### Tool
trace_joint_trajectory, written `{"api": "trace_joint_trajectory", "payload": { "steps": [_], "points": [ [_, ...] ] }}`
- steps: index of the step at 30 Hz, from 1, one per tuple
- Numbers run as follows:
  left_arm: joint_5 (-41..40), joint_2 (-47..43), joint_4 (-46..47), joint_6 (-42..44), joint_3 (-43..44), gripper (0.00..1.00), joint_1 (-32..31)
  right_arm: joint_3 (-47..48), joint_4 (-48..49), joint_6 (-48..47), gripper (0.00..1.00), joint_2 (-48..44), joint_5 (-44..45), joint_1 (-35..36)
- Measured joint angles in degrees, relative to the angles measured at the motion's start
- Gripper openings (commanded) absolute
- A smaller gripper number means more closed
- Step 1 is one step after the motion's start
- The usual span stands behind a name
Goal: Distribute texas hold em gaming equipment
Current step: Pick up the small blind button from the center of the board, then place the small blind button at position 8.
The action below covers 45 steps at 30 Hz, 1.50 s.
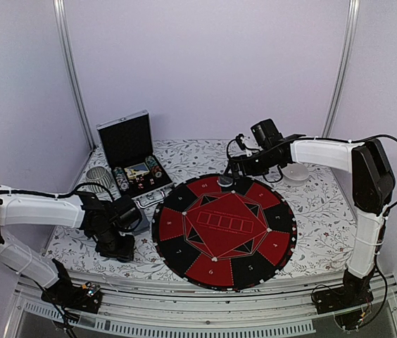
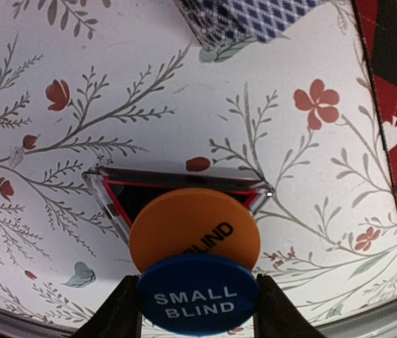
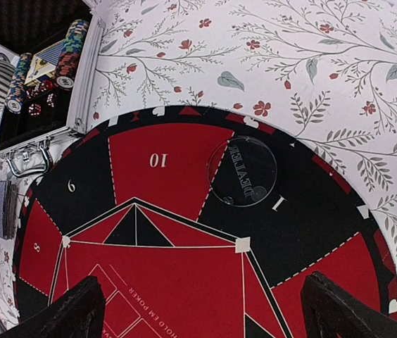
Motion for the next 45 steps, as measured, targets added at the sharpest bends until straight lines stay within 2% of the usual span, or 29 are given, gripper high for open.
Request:
{"api": "trace_joint_trajectory", "payload": {
  "steps": [3,11,16,23,27,31,39,42,45],
  "points": [
    [0.09,-0.02,-0.11,0.09,0.00,0.44,0.00,0.00,0.00,0.00,0.99,0.00,0.00,0.02],
    [-0.72,-1.68,-3.85,0.33,2.01,0.44,-0.33,0.00,-0.13,-0.15,0.99,0.00,-0.07,0.02],
    [-2.89,-1.90,-7.06,2.56,8.92,0.44,-2.08,-0.02,-0.31,-0.15,0.99,-0.31,-1.03,0.02],
    [-3.17,-0.98,-7.23,10.78,18.64,0.45,-4.61,-1.49,-0.48,-0.11,0.99,-5.33,-2.75,0.02],
    [-4.00,4.35,-5.68,16.22,24.37,0.45,-4.59,-2.62,-0.42,0.09,0.99,-8.17,-2.86,0.02],
    [-4.13,14.82,-3.30,21.22,30.75,0.45,-3.63,-4.42,-0.42,0.20,0.99,-9.60,-2.82,0.02],
    [-2.34,32.22,0.22,26.88,35.19,0.45,-0.11,-8.20,-0.68,0.28,0.99,-11.43,-1.55,0.00],
    [-1.68,34.03,0.17,27.54,35.87,0.49,0.72,-8.74,-0.70,0.26,0.99,-12.11,-1.25,0.00],
    [-1.68,34.51,0.66,27.89,36.28,0.59,0.81,-8.74,-0.66,0.26,0.99,-12.26,-1.16,0.00]
  ]
}}
